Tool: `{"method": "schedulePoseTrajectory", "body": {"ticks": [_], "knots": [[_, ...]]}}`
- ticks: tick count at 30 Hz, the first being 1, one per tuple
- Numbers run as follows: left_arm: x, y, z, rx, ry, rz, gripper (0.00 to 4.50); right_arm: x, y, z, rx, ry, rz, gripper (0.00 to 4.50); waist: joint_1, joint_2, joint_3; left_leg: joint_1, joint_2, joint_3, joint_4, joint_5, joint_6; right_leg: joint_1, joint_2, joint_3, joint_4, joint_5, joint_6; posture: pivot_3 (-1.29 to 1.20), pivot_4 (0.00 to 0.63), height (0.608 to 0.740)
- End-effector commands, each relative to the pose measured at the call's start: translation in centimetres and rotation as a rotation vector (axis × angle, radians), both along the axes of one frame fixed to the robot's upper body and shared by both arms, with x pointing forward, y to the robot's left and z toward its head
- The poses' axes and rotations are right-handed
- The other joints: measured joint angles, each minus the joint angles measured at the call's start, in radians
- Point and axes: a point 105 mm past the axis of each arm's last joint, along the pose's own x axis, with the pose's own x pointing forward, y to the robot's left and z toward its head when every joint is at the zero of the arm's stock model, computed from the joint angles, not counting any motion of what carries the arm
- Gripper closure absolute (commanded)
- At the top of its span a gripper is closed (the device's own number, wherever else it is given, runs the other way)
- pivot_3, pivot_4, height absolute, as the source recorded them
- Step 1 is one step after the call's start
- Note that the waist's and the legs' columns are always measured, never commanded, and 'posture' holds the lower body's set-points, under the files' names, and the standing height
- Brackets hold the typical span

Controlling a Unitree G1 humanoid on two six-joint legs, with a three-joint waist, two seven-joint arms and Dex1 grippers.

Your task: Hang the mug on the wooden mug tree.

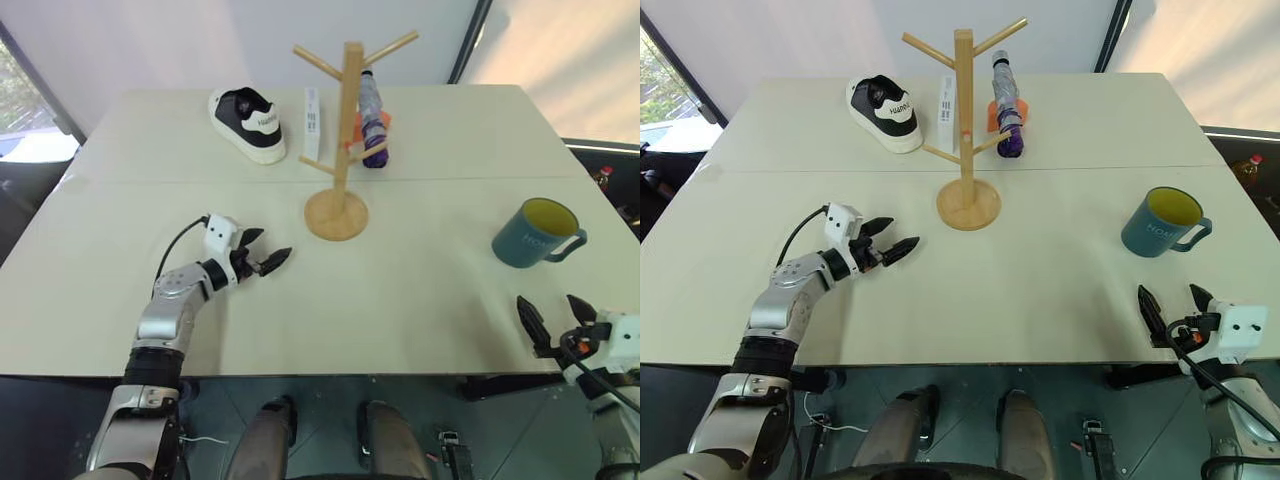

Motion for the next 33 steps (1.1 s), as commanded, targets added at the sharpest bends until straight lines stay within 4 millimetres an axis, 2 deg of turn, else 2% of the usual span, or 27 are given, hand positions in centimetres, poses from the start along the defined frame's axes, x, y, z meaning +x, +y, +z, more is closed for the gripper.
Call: {"method": "schedulePoseTrajectory", "body": {"ticks": [1, 13, 21, 27, 33], "knots": [[-0.2, 0.2, 1.2, -0.011, -0.043, 0.001, 0.00, -0.1, -0.7, 0.9, -0.023, -0.034, -0.017, 0.08, 0.000, 0.000, 0.000, 0.000, 0.000, 0.000, 0.000, 0.000, 0.000, 0.000, 0.000, 0.000, 0.000, 0.000, 0.000, 0.00, 0.150, 0.740], [-0.8, 0.1, 1.1, -0.004, -0.026, 0.001, 0.00, 0.3, -1.6, 0.4, -0.029, -0.009, -0.059, 0.08, -0.001, 0.000, 0.000, 0.000, 0.000, 0.000, 0.000, 0.000, 0.000, 0.000, 0.000, 0.000, 0.000, 0.000, 0.000, 0.00, 0.150, 0.740], [-3.6, -3.6, 3.1, -0.037, -0.086, -0.256, 0.00, 0.8, -3.3, 0.2, -0.061, 0.006, -0.129, 0.08, 0.000, 0.000, 0.000, 0.000, 0.000, 0.000, 0.001, 0.000, 0.000, 0.000, -0.001, 0.000, 0.000, 0.000, 0.000, 0.00, 0.150, 0.740], [-7.5, -7.2, 4.9, -0.048, -0.099, -0.546, 0.00, 1.7, -5.8, 1.2, -0.093, -0.029, -0.242, 0.08, -0.001, 0.001, 0.000, 0.000, 0.000, 0.001, 0.000, 0.000, 0.000, 0.000, 0.000, 0.000, 0.000, 0.000, 0.000, 0.00, 0.150, 0.740], [-9.1, -8.9, 5.9, -0.032, -0.116, -0.652, 0.00, 3.1, -6.4, 1.5, -0.119, -0.034, -0.256, 0.08, -0.002, 0.001, -0.001, 0.001, 0.000, 0.001, 0.001, 0.000, 0.001, 0.001, 0.000, 0.000, 0.000, 0.000, 0.000, 0.00, 0.150, 0.740]]}}
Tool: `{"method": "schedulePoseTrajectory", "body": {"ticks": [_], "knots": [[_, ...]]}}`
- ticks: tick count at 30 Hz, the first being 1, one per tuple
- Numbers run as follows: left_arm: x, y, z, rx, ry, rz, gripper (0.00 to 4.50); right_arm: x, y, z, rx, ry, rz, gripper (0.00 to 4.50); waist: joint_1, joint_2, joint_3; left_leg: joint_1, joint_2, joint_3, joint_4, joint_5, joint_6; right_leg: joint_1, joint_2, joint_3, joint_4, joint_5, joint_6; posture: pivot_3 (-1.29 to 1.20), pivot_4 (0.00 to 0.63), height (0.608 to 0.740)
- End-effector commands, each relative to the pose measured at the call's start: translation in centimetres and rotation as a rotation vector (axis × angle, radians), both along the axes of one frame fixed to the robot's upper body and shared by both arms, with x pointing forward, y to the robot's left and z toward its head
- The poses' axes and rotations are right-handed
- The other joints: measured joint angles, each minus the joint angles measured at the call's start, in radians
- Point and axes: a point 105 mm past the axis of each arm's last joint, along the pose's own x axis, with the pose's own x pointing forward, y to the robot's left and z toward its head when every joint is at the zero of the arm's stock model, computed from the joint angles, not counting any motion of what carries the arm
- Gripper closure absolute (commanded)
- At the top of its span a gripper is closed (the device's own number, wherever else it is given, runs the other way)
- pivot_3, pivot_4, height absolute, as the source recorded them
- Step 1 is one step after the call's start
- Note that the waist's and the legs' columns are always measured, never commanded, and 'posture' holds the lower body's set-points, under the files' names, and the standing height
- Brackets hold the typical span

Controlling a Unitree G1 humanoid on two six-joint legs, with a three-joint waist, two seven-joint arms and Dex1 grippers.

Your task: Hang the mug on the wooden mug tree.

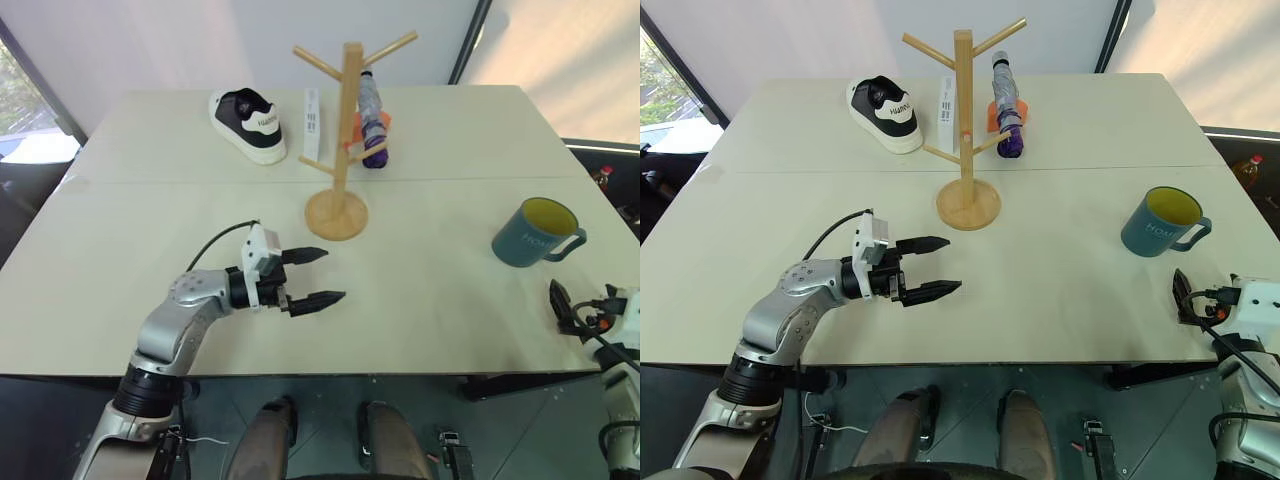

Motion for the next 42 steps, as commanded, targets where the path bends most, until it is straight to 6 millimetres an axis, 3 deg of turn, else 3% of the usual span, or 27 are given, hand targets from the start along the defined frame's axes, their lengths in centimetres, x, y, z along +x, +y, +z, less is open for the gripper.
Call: {"method": "schedulePoseTrajectory", "body": {"ticks": [1, 9, 23, 26, 32, 33, 39, 42], "knots": [[-0.8, -1.1, 1.7, -0.016, -0.053, -0.060, 0.00, 0.9, -1.1, 1.4, -0.051, -0.028, -0.025, 0.08, -0.001, 0.000, 0.000, 0.000, 0.000, 0.000, 0.000, 0.000, 0.000, 0.000, 0.000, 0.000, 0.000, 0.000, 0.000, 0.00, 0.150, 0.740], [-0.8, -1.2, 1.9, -0.017, -0.063, -0.045, 0.00, 3.5, -2.6, 1.6, -0.062, -0.023, -0.071, 0.08, -0.001, 0.001, 0.000, 0.001, -0.001, 0.000, 0.001, 0.000, 0.001, 0.001, 0.000, 0.000, 0.001, 0.000, -0.001, 0.00, 0.150, 0.740], [-0.6, -0.7, 2.2, -0.012, -0.078, -0.004, 0.00, 7.1, -2.9, 2.1, -0.042, -0.034, -0.022, 0.08, -0.010, 0.001, 0.000, 0.003, -0.001, 0.001, 0.001, 0.000, 0.001, 0.003, 0.001, 0.001, 0.002, 0.002, -0.004, 0.00, 0.150, 0.740], [-0.5, -0.6, 2.3, -0.013, -0.081, 0.002, 0.00, 7.7, -2.7, 2.0, -0.017, -0.035, 0.003, 0.98, -0.020, 0.001, 0.000, 0.004, -0.001, 0.001, 0.001, 0.000, 0.001, 0.004, 0.001, 0.001, 0.002, 0.002, -0.004, 0.00, 0.150, 0.740], [-0.4, -0.4, 2.3, -0.010, -0.083, 0.017, 0.00, 8.1, -1.9, 1.6, 0.017, -0.033, 0.068, 4.14, -0.023, 0.001, 0.000, 0.004, -0.001, 0.001, 0.001, 0.000, 0.001, 0.004, 0.001, 0.001, 0.002, 0.002, -0.004, 0.00, 0.150, 0.740], [-0.4, -0.4, 2.3, -0.009, -0.083, 0.018, 0.00, 8.1, -1.9, 1.6, 0.018, -0.033, 0.070, 4.44, -0.023, 0.001, 0.000, 0.004, -0.001, 0.001, 0.001, 0.000, 0.001, 0.004, 0.001, 0.001, 0.002, 0.003, -0.004, 0.00, 0.150, 0.740], [0.0, 0.0, 2.3, -0.005, -0.093, 0.039, 0.00, 8.4, -0.6, 2.9, -0.030, -0.061, 0.134, 4.44, -0.023, 0.000, 0.000, 0.005, -0.001, 0.001, 0.001, 0.000, 0.001, 0.004, 0.001, 0.001, 0.002, 0.002, -0.003, 0.00, 0.150, 0.740], [1.0, 1.0, 2.5, -0.002, -0.111, 0.097, 0.00, 8.8, 2.6, 5.4, -0.196, -0.070, 0.268, 4.44, -0.026, 0.001, 0.001, 0.005, -0.001, 0.001, 0.001, 0.000, 0.001, 0.004, 0.001, 0.001, 0.003, 0.002, -0.003, 0.00, 0.150, 0.740]]}}
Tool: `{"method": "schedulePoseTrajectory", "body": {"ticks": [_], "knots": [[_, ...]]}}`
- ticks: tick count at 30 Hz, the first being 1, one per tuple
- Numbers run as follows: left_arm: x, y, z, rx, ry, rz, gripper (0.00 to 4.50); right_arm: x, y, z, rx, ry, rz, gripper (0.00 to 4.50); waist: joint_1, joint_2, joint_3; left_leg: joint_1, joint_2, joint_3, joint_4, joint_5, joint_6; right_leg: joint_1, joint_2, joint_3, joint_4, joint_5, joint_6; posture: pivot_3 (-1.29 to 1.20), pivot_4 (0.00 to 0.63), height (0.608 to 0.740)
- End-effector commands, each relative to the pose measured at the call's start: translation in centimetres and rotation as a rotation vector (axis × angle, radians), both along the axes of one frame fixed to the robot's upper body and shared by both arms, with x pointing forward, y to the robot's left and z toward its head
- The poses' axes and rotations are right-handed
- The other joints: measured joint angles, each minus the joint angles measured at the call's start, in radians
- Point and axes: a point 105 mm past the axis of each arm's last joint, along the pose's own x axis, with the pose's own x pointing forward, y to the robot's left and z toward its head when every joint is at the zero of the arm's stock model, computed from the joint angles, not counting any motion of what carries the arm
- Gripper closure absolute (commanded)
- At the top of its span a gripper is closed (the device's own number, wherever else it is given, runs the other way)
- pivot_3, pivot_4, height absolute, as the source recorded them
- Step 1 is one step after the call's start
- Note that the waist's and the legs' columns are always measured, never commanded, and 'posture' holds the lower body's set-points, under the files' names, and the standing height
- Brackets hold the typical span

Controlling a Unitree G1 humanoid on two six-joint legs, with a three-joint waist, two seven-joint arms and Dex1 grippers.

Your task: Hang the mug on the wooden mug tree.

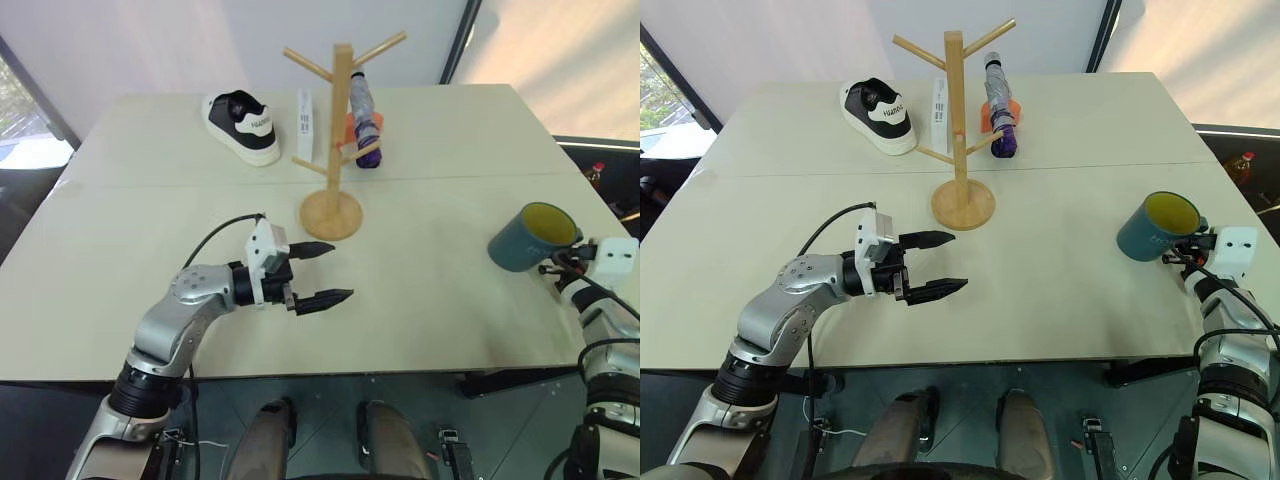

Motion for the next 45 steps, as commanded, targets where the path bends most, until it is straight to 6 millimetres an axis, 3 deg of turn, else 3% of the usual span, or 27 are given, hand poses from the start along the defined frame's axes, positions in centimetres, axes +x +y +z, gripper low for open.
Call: {"method": "schedulePoseTrajectory", "body": {"ticks": [1, 6, 11, 13, 18, 25, 35, 45], "knots": [[1.0, 1.3, 1.1, -0.013, -0.058, 0.065, 0.00, 0.7, 3.8, 4.8, -0.206, -0.084, 0.164, 4.44, -0.005, 0.001, 0.000, 0.000, 0.000, 0.000, 0.000, 0.000, 0.000, 0.000, 0.000, 0.000, 0.000, 0.000, 0.000, 0.00, 0.150, 0.740], [3.2, 5.2, 1.2, 0.006, -0.088, 0.222, 0.00, -0.3, 15.3, 11.8, -0.559, -0.157, 0.512, 4.44, -0.005, 0.005, 0.002, 0.000, 0.001, 0.000, 0.000, 0.000, 0.000, -0.003, 0.001, 0.002, 0.004, -0.002, 0.004, 0.00, 0.150, 0.740], [4.3, 7.5, 1.8, 0.013, -0.122, 0.300, 0.00, -1.7, 22.8, 14.8, -0.693, -0.160, 0.721, 4.44, 0.006, 0.003, 0.002, -0.001, 0.002, -0.002, 0.000, 0.000, -0.001, -0.003, 0.001, 0.000, 0.002, -0.003, 0.003, 0.00, 0.150, 0.740], [4.6, 8.1, 2.5, -0.011, -0.138, 0.324, 0.00, -1.7, 24.6, 15.0, -0.726, -0.131, 0.759, 4.44, 0.007, 0.002, 0.002, -0.004, 0.002, -0.003, 0.000, 0.000, -0.001, -0.004, -0.001, 0.000, 0.000, -0.002, 0.003, 0.00, 0.150, 0.740], [4.1, 9.2, 4.6, -0.076, -0.183, 0.345, 0.00, -0.4, 27.3, 16.3, -0.714, -0.093, 0.736, 4.44, 0.007, 0.001, 0.002, -0.019, -0.001, -0.002, 0.002, 0.000, 0.000, -0.018, -0.002, 0.001, -0.001, 0.001, 0.002, 0.00, 0.150, 0.740], [2.7, 10.0, 6.0, -0.113, -0.201, 0.316, 0.00, 0.4, 29.6, 17.0, -0.696, -0.052, 0.744, 4.44, -0.001, 0.001, 0.002, -0.019, -0.001, -0.002, -0.001, 0.000, 0.000, -0.021, 0.000, 0.000, 0.003, 0.003, 0.005, 0.00, 0.150, 0.740], [2.3, 10.5, 5.7, -0.101, -0.173, 0.317, 0.00, 2.4, 31.4, 18.1, -0.669, -0.019, 0.727, 4.44, -0.003, 0.001, 0.002, -0.016, 0.000, -0.002, 0.001, 0.001, -0.001, -0.020, 0.001, 0.000, 0.007, 0.004, 0.004, 0.00, 0.150, 0.740], [2.0, 10.6, 5.7, -0.105, -0.175, 0.325, 0.00, 4.5, 31.8, 17.6, -0.681, 0.016, 0.695, 4.44, -0.004, 0.001, 0.002, -0.016, 0.000, -0.002, 0.001, 0.001, -0.001, -0.020, 0.001, 0.000, 0.008, 0.004, 0.004, 0.00, 0.150, 0.740]]}}
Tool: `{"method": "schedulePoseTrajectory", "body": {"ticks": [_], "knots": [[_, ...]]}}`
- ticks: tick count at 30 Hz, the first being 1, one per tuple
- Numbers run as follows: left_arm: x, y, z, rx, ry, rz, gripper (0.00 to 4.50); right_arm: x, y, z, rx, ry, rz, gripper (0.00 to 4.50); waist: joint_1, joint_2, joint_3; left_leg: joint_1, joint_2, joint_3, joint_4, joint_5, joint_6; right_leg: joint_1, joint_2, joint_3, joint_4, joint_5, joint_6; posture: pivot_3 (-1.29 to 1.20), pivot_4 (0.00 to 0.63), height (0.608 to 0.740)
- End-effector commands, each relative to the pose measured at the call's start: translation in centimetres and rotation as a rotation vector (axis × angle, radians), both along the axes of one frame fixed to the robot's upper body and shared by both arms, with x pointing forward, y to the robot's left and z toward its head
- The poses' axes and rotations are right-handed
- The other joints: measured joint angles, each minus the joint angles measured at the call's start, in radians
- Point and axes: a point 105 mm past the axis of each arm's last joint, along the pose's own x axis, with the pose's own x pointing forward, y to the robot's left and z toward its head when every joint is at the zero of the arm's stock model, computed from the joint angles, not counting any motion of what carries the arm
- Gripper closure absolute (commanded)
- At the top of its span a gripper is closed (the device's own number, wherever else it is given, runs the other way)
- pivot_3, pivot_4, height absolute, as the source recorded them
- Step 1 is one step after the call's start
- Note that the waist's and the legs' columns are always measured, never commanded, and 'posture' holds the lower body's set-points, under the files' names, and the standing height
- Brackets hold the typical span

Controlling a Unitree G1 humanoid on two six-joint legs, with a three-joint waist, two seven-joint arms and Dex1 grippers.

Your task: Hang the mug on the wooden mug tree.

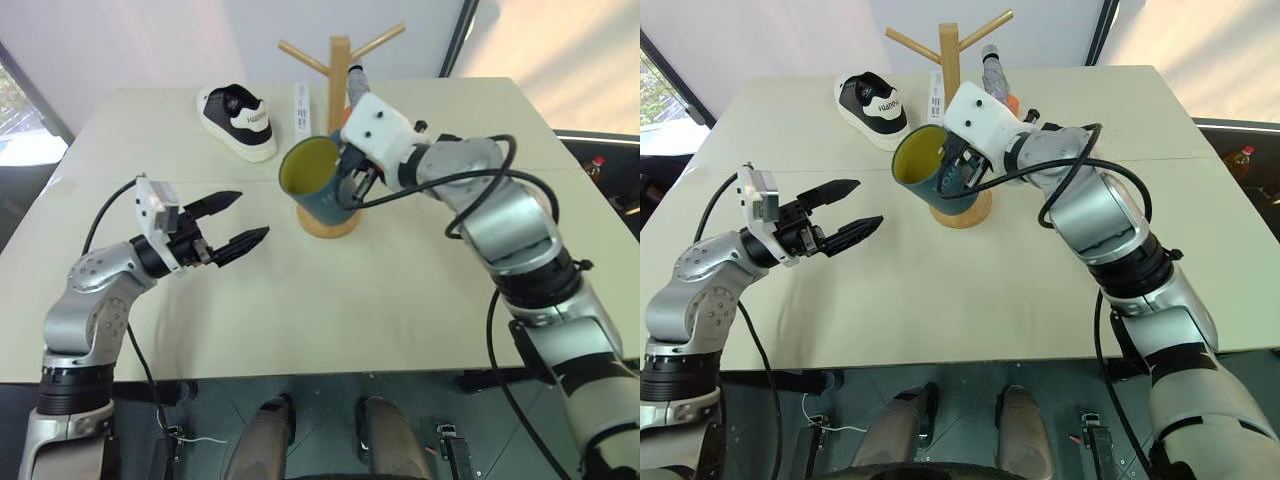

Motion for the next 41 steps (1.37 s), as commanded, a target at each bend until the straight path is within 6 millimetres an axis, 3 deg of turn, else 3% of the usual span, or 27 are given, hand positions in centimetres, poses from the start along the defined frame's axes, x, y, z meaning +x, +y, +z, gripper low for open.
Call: {"method": "schedulePoseTrajectory", "body": {"ticks": [1, 5, 6, 7, 12, 20, 23, 28, 35, 41], "knots": [[-0.6, 0.1, 1.3, 0.001, -0.053, -0.002, 0.00, 0.1, 0.7, 1.9, 0.001, -0.076, 0.016, 4.44, -0.001, 0.000, 0.000, 0.000, 0.000, 0.000, 0.000, 0.000, 0.000, 0.000, 0.000, 0.000, 0.000, 0.000, 0.000, 0.00, 0.150, 0.740], [-0.6, 0.1, 1.4, 0.000, -0.055, 0.000, 0.00, 0.6, 0.7, 1.6, -0.003, -0.069, 0.013, 4.44, -0.001, 0.000, 0.000, 0.000, 0.000, 0.000, 0.000, 0.000, 0.000, 0.000, 0.000, 0.000, 0.001, 0.000, 0.000, 0.00, 0.150, 0.740], [-0.7, 0.1, 1.4, -0.001, -0.055, 0.001, 0.00, 0.6, 0.7, 1.5, -0.004, -0.069, 0.013, 3.80, -0.001, 0.000, 0.000, 0.000, 0.000, 0.000, 0.000, 0.000, 0.000, 0.000, 0.000, 0.000, 0.001, 0.000, 0.000, 0.00, 0.150, 0.740], [-0.7, 0.1, 1.4, -0.001, -0.056, 0.002, 0.00, 0.7, 0.7, 1.5, -0.003, -0.069, 0.013, 3.53, -0.001, 0.000, 0.000, 0.000, 0.000, 0.000, 0.000, 0.000, 0.000, 0.000, 0.000, 0.000, 0.002, 0.000, 0.000, 0.00, 0.150, 0.740], [-0.7, 0.2, 1.5, -0.002, -0.056, 0.005, 0.00, 0.8, 0.3, 2.3, 0.005, -0.111, -0.001, 0.93, -0.003, 0.000, 0.000, 0.001, 0.000, 0.000, 0.000, 0.000, -0.001, -0.001, 0.000, 0.000, 0.005, 0.000, 0.000, 0.00, 0.150, 0.740], [-0.2, 0.7, 1.3, -0.015, -0.037, 0.054, 0.00, -0.7, -3.8, 5.3, 0.047, -0.213, -0.013, 0.93, 0.004, 0.000, 0.000, 0.001, 0.000, 0.000, 0.002, 0.001, -0.001, -0.002, 0.000, 0.000, 0.008, 0.000, 0.000, 0.00, 0.150, 0.740], [1.1, 2.4, 0.7, -0.061, -0.011, 0.180, 0.00, -2.3, -6.7, 5.4, 0.200, -0.216, 0.042, 0.93, 0.007, -0.002, -0.001, 0.001, 0.000, 0.000, 0.003, 0.001, -0.001, -0.001, 0.000, 0.000, 0.008, 0.000, 0.000, 0.00, 0.150, 0.740], [2.7, 5.6, -2.1, -0.065, 0.030, 0.401, 0.00, -4.0, -9.2, 1.6, 0.441, -0.113, 0.090, 0.93, -0.003, -0.002, -0.001, 0.002, 0.000, 0.001, 0.004, 0.001, -0.001, 0.001, 0.000, 0.001, 0.008, 0.000, 0.001, 0.00, 0.150, 0.740], [2.9, 8.6, -7.3, -0.081, 0.134, 0.612, 0.00, -2.9, -11.7, -8.5, 0.768, 0.054, -0.058, 0.93, 0.000, -0.003, -0.002, 0.007, 0.003, 0.001, 0.009, 0.000, -0.001, 0.006, 0.004, 0.002, 0.009, -0.002, -0.004, 0.00, 0.150, 0.740], [2.2, 9.6, -8.4, -0.073, 0.145, 0.661, 0.00, -2.2, -12.2, -11.2, 0.835, 0.080, -0.089, 0.93, 0.004, -0.003, -0.002, 0.005, 0.004, 0.000, 0.014, 0.000, -0.002, 0.006, 0.003, 0.002, 0.009, -0.001, -0.005, 0.00, 0.150, 0.740]]}}
